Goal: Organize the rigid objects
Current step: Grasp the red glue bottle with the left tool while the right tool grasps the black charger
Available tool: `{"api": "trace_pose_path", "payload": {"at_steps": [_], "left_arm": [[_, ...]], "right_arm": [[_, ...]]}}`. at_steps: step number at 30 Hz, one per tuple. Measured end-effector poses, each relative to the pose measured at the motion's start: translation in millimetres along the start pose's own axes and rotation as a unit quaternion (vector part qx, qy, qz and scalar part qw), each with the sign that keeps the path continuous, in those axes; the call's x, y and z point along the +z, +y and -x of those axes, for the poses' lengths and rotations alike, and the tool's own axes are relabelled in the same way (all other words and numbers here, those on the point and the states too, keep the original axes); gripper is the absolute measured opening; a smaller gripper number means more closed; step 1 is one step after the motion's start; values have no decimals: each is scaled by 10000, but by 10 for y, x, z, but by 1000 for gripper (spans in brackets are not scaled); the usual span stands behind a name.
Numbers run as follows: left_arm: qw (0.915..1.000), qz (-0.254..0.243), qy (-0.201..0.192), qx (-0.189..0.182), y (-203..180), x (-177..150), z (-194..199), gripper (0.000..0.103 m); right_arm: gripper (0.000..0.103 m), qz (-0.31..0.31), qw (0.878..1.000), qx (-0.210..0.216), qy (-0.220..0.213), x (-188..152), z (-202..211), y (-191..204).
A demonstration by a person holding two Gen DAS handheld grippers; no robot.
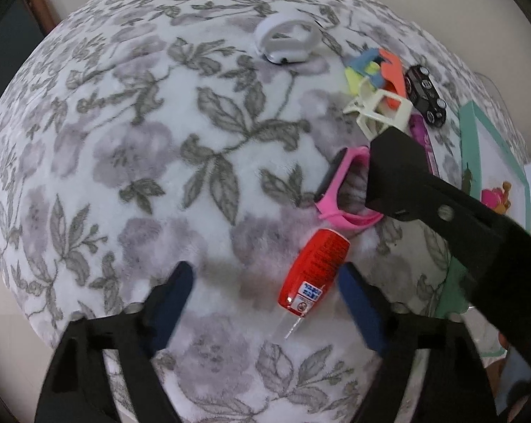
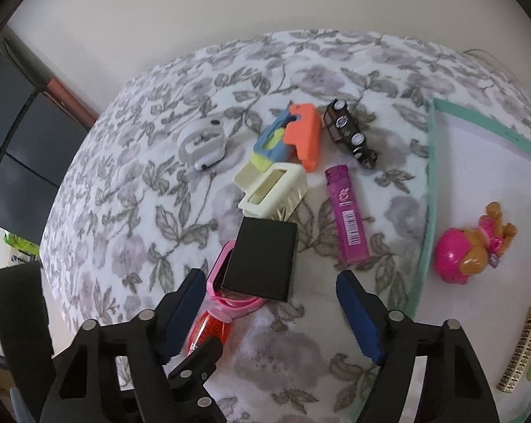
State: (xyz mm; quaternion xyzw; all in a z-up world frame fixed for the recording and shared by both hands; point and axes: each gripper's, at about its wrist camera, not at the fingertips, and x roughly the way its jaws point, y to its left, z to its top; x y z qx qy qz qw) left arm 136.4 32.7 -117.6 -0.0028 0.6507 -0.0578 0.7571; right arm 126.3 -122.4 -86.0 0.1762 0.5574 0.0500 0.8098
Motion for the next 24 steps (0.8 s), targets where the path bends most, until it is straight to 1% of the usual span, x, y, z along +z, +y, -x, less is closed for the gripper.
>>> {"api": "trace_pose_path", "payload": {"at_steps": [2, 3, 4, 5, 7, 8, 11, 15, 16, 17, 18, 21, 24], "left_arm": [[10000, -72, 26, -50, -43, -12, -21, 75], [9999, -106, 25, -80, -64, -15, -27, 72], [9998, -139, 21, -133, -92, -16, -27, 65], [9997, -171, 23, -197, -117, -19, -31, 59], [9994, -240, 23, -242, -198, -16, -44, 51], [9993, -285, 22, -229, -223, -21, -51, 50], [9992, -369, -13, -127, -319, -25, -81, 41], [9991, -405, -64, -49, -362, 14, -91, 36], [9991, -417, -84, -14, -383, 14, -93, 33], [9991, -421, -94, 11, -352, 29, -86, 27], [9991, -415, -102, 16, -358, 30, -84, 26], [9992, -393, -101, -44, -322, 63, -84, 25], [9992, -384, -102, -63, -220, 86, -90, 25]], "right_arm": [[68, 5, 10000, 9, 36, 6, -39, 12], [67, 11, 10000, 11, 51, 10, -59, 16], [65, 14, 10000, 14, 60, 9, -68, 23], [59, 23, 10000, 21, 77, 11, -88, 28], [52, 41, 9999, 40, 104, 13, -121, 36], [50, 41, 9999, 47, 109, 16, -134, 39], [49, 55, 9999, 3, 115, 21, -175, 46], [48, -17, 9999, 36, 113, 20, -203, 8], [48, -46, 9999, 63, 110, 19, -202, -4], [47, -61, 9999, 81, 111, 19, -202, -9], [47, -71, 9999, 92, 107, 16, -203, -13], [47, -98, 9998, 104, 101, 1, -190, -28], [47, -150, 9997, 126, 121, -34, -171, -64]]}}
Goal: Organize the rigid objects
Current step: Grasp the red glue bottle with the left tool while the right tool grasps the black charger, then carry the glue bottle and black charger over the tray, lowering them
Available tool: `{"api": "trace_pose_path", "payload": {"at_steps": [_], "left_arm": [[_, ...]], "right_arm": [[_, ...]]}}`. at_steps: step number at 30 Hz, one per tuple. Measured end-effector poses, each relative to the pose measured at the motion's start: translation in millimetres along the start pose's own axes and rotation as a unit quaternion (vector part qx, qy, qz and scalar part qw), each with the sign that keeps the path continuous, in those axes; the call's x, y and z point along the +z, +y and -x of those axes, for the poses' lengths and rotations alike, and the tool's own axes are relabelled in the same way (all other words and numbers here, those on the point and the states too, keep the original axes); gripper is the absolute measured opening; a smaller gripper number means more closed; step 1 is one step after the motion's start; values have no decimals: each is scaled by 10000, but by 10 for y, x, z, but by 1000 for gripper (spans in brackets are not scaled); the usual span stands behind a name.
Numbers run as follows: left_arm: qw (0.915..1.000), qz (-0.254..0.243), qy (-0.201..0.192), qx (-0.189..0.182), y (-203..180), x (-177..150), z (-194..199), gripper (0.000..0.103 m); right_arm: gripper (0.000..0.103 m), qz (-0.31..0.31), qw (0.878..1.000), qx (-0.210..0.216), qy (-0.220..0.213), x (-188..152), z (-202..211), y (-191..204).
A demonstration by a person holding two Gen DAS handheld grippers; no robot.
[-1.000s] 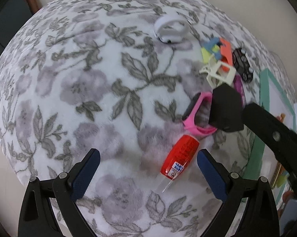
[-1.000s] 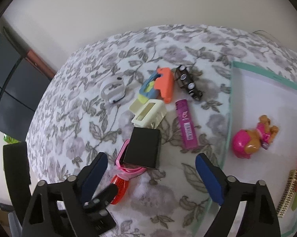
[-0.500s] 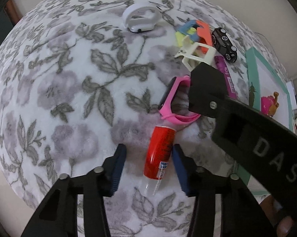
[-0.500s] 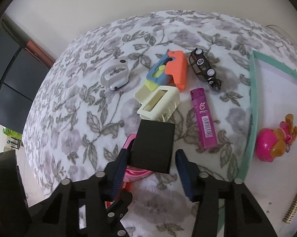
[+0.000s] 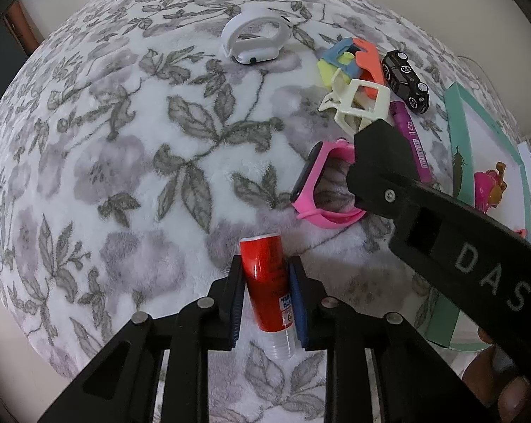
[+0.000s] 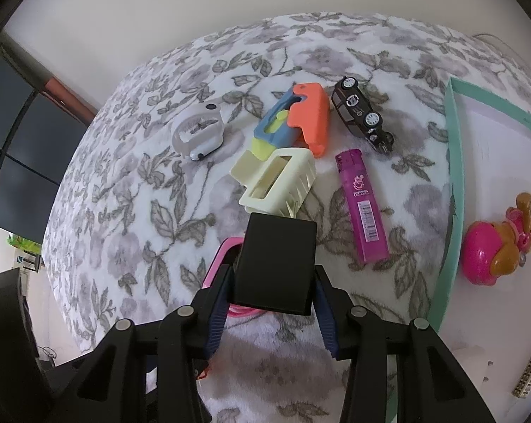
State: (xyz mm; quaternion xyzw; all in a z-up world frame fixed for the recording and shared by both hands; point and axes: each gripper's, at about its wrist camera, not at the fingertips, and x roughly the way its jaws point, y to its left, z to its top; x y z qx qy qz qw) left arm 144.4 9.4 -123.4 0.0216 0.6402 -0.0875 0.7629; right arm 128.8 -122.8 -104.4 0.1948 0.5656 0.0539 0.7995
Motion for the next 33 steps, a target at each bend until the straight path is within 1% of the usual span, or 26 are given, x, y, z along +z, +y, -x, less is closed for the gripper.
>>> {"api": "trace_pose_path", "payload": {"at_steps": [4, 8, 13, 17, 20, 22, 24, 28, 31, 33], "left_arm": [[10000, 75, -19, -14, 109, -25, 24, 25], [9997, 209, -123, 53, 194, -72, 140, 24], [9984, 360, -413, 171, 276, -40, 365, 24], [9974, 370, -591, 202, 279, -13, 535, 24], [9967, 347, -693, 260, 242, 3, 650, 24], [9959, 281, -813, 291, 203, 22, 777, 24], [9949, 228, -939, 278, 45, 59, 867, 24], [9916, -5, -1276, 231, -196, 130, 1183, 24], [9891, -131, -1456, 203, -369, 176, 1358, 24], [9874, -222, -1559, 159, -506, 214, 1479, 24]], "right_arm": [[47, -100, 9999, 16, 29, -59, 45, -58], [47, -182, 9998, 83, 23, -105, 119, -98], [45, -326, 9990, 264, -125, -121, 304, -150], [45, -382, 9985, 322, -217, -125, 429, -169], [45, -536, 9971, 441, -320, -123, 545, -215], [45, -605, 9958, 498, -484, -107, 686, -257], [45, -643, 9944, 520, -665, -94, 829, -289], [45, -890, 9882, 518, -1130, -67, 1221, -449], [45, -1000, 9829, 290, -1519, -58, 1524, -582], [45, -1081, 9790, 1, -1728, -65, 1706, -685]]}}
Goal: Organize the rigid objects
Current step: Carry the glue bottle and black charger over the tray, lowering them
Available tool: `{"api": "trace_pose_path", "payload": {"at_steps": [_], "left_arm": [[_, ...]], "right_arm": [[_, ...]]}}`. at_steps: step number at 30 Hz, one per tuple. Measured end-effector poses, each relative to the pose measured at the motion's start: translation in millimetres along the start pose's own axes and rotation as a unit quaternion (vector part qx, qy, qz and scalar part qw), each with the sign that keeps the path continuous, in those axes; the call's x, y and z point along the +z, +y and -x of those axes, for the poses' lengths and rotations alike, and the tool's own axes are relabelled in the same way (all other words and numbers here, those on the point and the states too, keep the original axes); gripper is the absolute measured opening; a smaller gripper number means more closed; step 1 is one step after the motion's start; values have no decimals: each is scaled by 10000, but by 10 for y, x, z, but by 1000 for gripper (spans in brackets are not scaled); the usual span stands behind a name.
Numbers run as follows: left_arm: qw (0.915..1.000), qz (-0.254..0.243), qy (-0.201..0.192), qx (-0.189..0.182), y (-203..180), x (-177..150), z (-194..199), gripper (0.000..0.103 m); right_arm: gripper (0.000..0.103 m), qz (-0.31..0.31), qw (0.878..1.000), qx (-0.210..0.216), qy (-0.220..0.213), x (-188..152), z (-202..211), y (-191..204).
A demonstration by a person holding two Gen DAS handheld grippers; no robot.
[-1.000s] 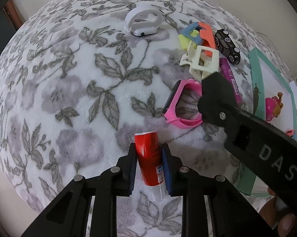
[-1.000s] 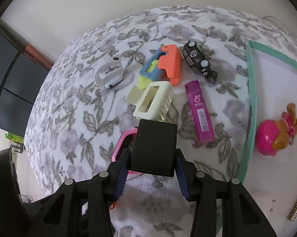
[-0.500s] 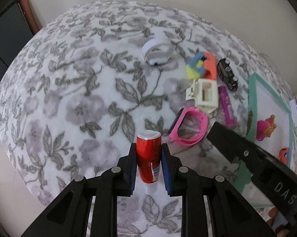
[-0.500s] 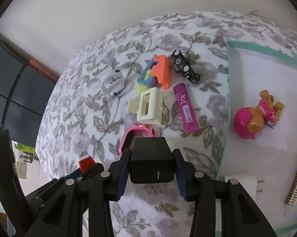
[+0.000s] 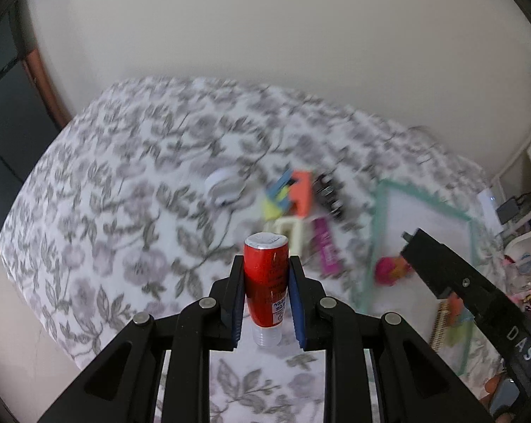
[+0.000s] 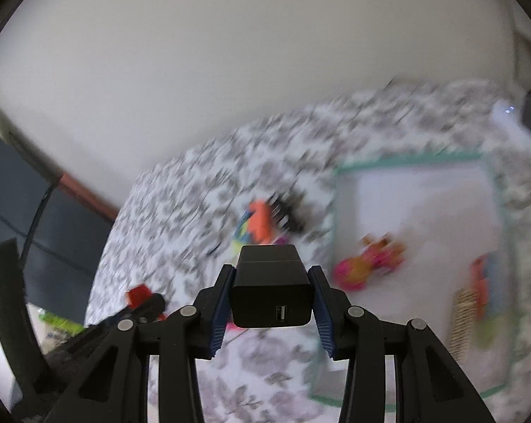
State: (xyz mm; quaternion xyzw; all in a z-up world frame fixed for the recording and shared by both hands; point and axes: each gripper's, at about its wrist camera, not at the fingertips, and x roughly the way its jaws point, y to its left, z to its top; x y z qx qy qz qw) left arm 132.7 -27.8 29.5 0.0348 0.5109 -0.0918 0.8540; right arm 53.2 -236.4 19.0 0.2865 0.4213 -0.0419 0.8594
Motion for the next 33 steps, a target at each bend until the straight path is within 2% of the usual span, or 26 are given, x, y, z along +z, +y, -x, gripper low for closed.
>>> {"api": "trace_pose_path", "payload": {"at_steps": [6, 12, 17, 24, 28, 33], "left_arm": [[9990, -378, -140, -189, -575, 134, 140, 24], [9971, -591, 91, -461, -1020, 84, -14, 24], [9950, -774, 331, -534, -1292, -3, -216, 24], [9907, -1047, 584, -641, -1522, -176, -510, 24], [9893, -946, 822, -744, -1541, -262, -718, 24], [9878, -912, 937, -841, -1548, -312, -859, 24]], "right_arm": [[45, -248, 9978, -526, -331, 143, 280, -351], [45, -417, 9929, -1016, -457, 211, 378, -674], [45, -458, 9893, -1310, -444, 218, 397, -883], [45, -584, 9876, -1454, -4, 126, 107, -1114], [45, -606, 9857, -1530, 360, 15, -111, -1215], [45, -643, 9837, -1596, 529, -63, -222, -1273]]}}
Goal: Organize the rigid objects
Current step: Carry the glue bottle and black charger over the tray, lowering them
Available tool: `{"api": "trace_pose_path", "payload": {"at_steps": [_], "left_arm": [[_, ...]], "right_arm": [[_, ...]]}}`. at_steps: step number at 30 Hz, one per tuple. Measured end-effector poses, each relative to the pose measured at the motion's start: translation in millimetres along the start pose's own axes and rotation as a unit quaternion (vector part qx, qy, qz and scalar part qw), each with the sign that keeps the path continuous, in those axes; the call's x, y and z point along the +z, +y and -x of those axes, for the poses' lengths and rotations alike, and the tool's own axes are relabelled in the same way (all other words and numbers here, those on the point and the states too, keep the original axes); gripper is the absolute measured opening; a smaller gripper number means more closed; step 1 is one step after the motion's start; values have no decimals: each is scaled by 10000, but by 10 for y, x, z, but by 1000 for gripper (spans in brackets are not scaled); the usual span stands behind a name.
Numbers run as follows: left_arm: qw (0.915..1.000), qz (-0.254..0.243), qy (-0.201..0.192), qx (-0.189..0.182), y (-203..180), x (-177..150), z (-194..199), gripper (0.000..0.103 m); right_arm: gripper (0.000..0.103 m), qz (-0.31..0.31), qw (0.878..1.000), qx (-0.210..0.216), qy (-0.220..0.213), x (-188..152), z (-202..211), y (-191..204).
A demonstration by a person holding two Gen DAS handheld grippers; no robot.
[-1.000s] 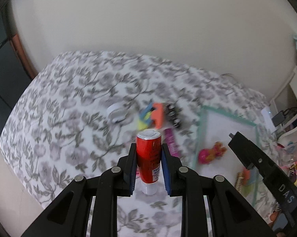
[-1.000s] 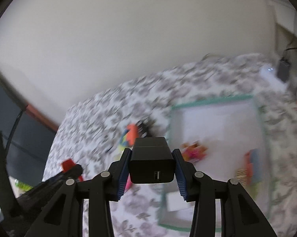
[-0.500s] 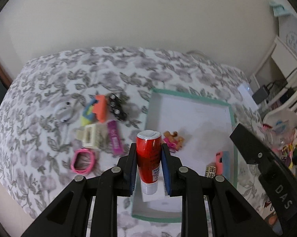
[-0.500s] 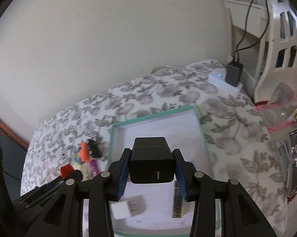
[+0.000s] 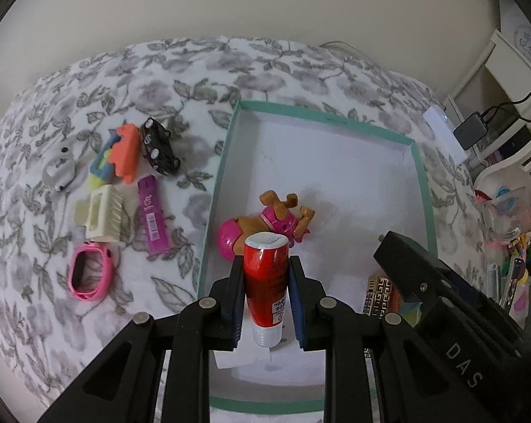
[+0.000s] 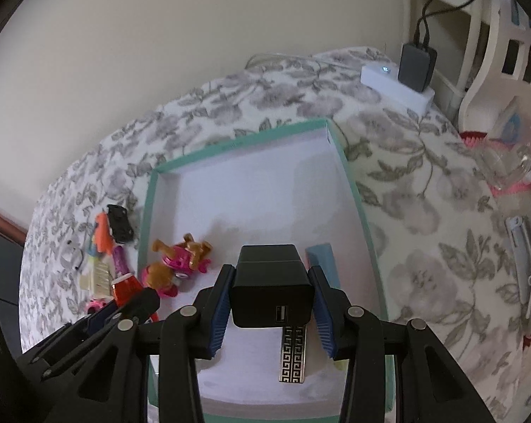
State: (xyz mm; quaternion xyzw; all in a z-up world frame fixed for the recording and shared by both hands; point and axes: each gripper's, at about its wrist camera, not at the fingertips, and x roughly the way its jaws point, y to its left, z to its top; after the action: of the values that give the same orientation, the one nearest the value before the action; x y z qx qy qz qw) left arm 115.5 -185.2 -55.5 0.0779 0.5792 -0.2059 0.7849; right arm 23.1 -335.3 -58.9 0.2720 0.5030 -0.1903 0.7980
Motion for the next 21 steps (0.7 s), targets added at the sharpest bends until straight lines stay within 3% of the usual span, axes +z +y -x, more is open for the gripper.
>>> {"api": "trace_pose_path", "payload": {"at_steps": [21], "left_arm": [[9989, 139, 414, -182, 24, -33, -409, 24]], "right_arm": [[45, 27, 9976, -322, 611, -129, -338, -45]]}}
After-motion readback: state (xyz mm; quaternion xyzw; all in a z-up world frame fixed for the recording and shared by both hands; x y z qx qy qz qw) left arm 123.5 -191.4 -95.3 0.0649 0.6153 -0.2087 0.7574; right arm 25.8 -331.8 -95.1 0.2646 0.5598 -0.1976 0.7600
